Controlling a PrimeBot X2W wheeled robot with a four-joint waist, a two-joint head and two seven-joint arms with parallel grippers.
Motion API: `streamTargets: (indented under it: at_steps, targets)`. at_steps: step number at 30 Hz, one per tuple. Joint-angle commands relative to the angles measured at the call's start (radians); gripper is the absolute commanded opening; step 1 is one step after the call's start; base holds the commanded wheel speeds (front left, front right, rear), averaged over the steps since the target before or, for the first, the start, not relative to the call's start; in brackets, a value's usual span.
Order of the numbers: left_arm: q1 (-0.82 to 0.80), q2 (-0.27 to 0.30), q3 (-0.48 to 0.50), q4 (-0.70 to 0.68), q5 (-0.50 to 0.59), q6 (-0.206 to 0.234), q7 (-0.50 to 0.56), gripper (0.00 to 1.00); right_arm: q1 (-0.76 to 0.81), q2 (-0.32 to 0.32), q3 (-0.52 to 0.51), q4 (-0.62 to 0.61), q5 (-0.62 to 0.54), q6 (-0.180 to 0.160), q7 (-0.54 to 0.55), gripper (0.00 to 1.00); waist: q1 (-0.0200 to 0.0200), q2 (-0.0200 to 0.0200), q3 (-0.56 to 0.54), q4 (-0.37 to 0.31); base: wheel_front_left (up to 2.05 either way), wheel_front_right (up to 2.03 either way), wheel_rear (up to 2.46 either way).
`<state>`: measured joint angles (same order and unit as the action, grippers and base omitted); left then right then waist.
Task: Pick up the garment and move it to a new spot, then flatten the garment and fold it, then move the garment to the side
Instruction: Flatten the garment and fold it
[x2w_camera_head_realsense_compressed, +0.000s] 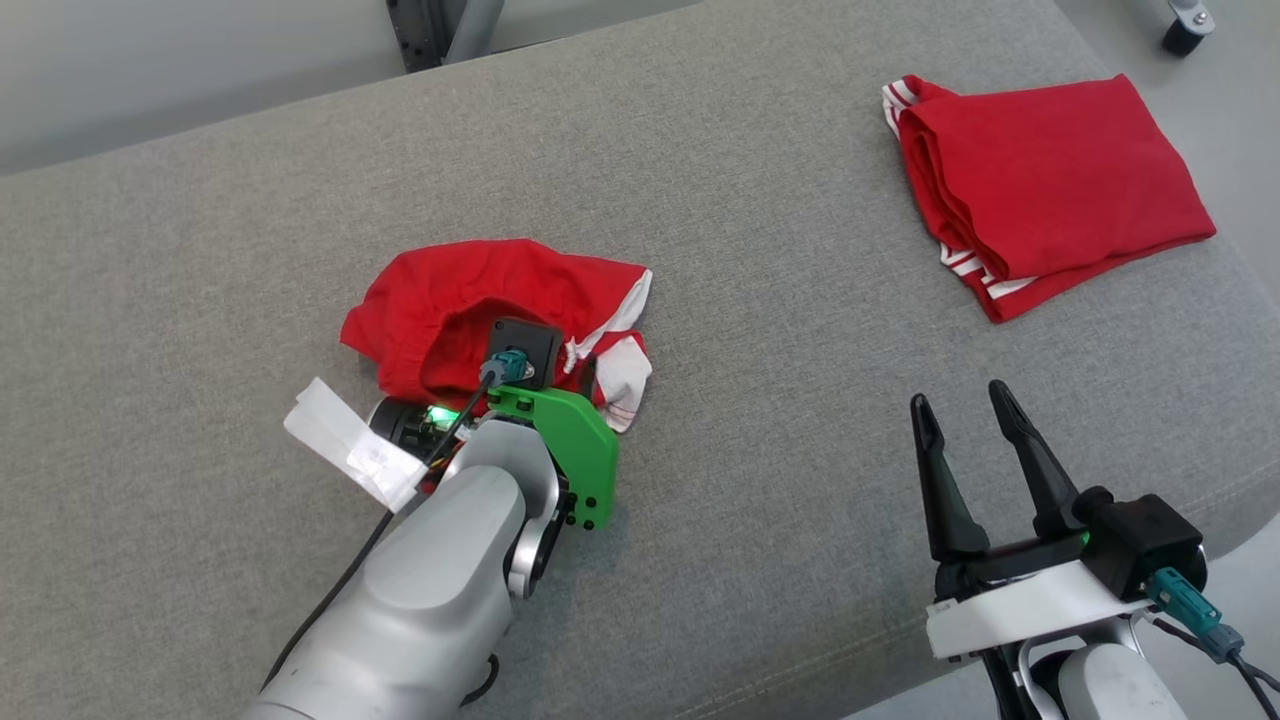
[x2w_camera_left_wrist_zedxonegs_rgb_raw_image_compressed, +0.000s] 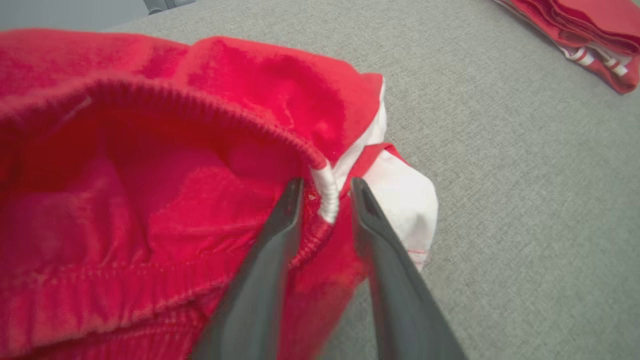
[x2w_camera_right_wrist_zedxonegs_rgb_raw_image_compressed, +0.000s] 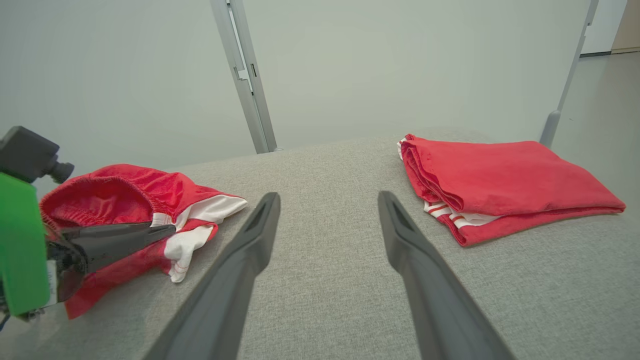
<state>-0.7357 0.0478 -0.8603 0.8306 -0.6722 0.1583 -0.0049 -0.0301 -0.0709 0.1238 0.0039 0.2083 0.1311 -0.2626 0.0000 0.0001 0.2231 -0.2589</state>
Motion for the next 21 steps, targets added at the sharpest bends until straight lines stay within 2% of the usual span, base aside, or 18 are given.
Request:
streamTargets:
  at_steps: [1, 5, 10, 21]
  targets:
    - [-0.021, 0.005, -0.007, 0.008, -0.01, -0.009, -0.002, 0.0, -0.008, 0.002, 0.0, 0.003, -0.003, -0.001, -0.002, 1.0, 0.0, -0.0001, -0.008, 0.001, 0.0, 0.0, 0.0]
    - [-0.03, 0.005, -0.01, -0.004, -0.046, -0.029, -0.022, 0.0, -0.001, 0.004, -0.001, 0.005, -0.002, -0.001, -0.002, 1.0, 0.0, -0.0001, -0.024, 0.001, 0.0, 0.0, 0.0]
    - [-0.079, 0.005, 0.003, -0.05, -0.125, -0.086, -0.026, 0.0, 0.01, 0.008, 0.005, 0.013, 0.004, -0.001, -0.002, 1.0, 0.0, -0.0001, -0.062, -0.004, 0.0, 0.0, 0.0]
    - [-0.353, 0.004, 0.062, -0.103, -0.205, -0.202, 0.046, 0.0, 0.067, 0.016, 0.019, 0.038, 0.02, -0.001, -0.002, 1.0, 0.0, -0.0001, -0.185, -0.036, 0.0, 0.0, 0.0]
